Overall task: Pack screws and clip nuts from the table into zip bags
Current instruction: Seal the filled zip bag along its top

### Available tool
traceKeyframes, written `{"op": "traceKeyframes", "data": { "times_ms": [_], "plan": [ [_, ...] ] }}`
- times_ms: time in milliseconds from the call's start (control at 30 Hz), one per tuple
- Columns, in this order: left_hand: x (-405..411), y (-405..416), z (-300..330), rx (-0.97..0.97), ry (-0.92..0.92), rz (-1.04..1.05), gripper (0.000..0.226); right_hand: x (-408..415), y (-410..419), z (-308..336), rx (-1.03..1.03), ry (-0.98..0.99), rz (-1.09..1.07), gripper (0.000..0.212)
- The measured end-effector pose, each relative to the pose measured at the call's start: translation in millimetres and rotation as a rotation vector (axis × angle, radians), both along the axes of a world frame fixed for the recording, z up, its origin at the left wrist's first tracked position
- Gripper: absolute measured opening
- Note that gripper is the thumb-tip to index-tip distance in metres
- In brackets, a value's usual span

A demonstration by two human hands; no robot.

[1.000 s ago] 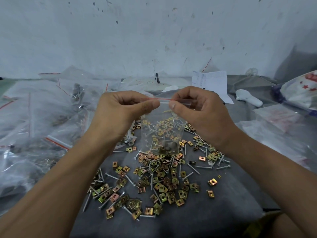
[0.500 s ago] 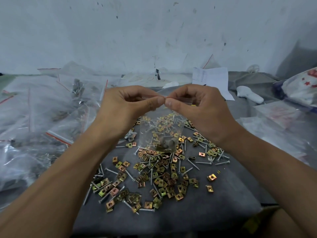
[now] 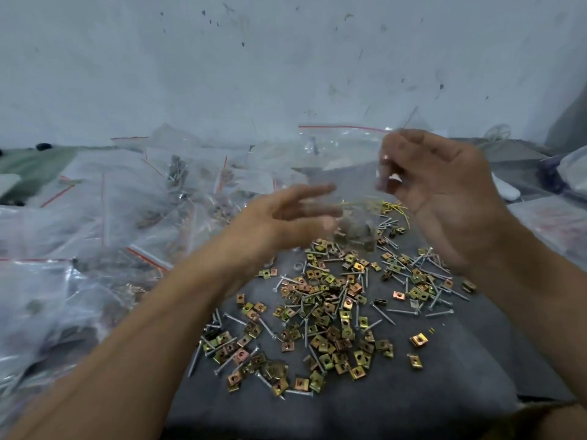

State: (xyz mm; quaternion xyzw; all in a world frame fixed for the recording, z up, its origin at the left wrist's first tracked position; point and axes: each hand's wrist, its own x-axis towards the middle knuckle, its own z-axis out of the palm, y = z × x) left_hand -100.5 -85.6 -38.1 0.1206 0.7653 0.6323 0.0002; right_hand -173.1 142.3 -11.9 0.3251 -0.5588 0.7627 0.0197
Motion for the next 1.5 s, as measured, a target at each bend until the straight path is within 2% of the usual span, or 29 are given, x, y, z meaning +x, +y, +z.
{"op": "traceKeyframes", "data": {
  "times_ms": [67,133,233,300,367,433,533,600,633,700,767,833,900,933,1033,1133,1233,1367,1400,1433,1500],
  "plan": [
    [0,18,-7,-0.018,-0.139,-0.061,0.044,-3,2,2,-0.116,-0.121,0.105,0.013],
    [-3,40,-15,0.148,-0.216,-0.1,0.031,-7,2,-4,-0.156,-0.273,0.137,0.017],
    [-8,73,-21,0.515,-0.37,-0.173,0.021,-20,8,-21,-0.066,-0.456,0.102,0.016],
    [-11,83,-22,0.634,-0.424,-0.137,0.012,-31,12,-28,-0.04,-0.531,-0.003,0.017],
    [-17,75,-18,0.635,-0.411,-0.055,0.007,-39,17,-33,-0.034,-0.581,-0.158,0.027],
    [-27,48,-1,0.69,-0.329,0.144,0.019,-44,21,-36,0.01,-0.607,-0.241,0.04],
    [-38,-9,23,0.928,-0.116,0.492,0.037,-47,24,-36,0.053,-0.62,-0.186,0.035],
    [-38,-30,20,0.959,-0.205,0.553,0.047,-58,29,-36,0.129,-0.641,-0.224,0.034],
    [-37,-31,14,0.899,-0.309,0.522,0.046,-64,33,-38,0.226,-0.651,-0.282,0.033],
    [-36,-24,1,0.64,-0.476,0.422,0.042,-74,50,-39,0.521,-0.572,-0.465,0.024],
    [-36,-17,-9,0.433,-0.523,0.301,0.048,-75,71,-39,0.967,-0.289,-0.656,0.02],
    [-37,-17,-14,0.323,-0.528,0.277,0.052,-58,89,-37,1.348,-0.059,-0.762,0.016],
    [-42,-18,-19,0.232,-0.528,0.285,0.049,-43,109,-34,1.616,-0.108,-0.827,0.019],
    [-45,-17,-22,0.184,-0.534,0.302,0.047,-42,121,-33,1.737,-0.199,-0.825,0.032],
    [-54,-10,-27,0.133,-0.542,0.34,0.041,-47,153,-34,1.894,-0.383,-0.787,0.051],
    [-58,-7,-26,0.16,-0.511,0.341,0.037,-48,168,-42,1.901,-0.405,-0.845,0.059],
    [-55,-5,-24,0.175,-0.474,0.346,0.037,-47,173,-46,1.807,-0.391,-0.912,0.059],
    [-54,-6,-23,0.146,-0.426,0.352,0.037,-39,171,-33,1.656,-0.345,-0.921,0.036],
    [-54,-5,-21,0.144,-0.405,0.348,0.037,-36,169,-28,1.551,-0.303,-0.921,0.026],
    [-52,-2,-20,0.144,-0.38,0.343,0.037,-35,165,-25,1.36,-0.282,-0.899,0.02],
    [-47,9,-16,0.134,-0.32,0.31,0.035,-28,144,-20,0.885,-0.298,-0.77,0.018]
  ]
}}
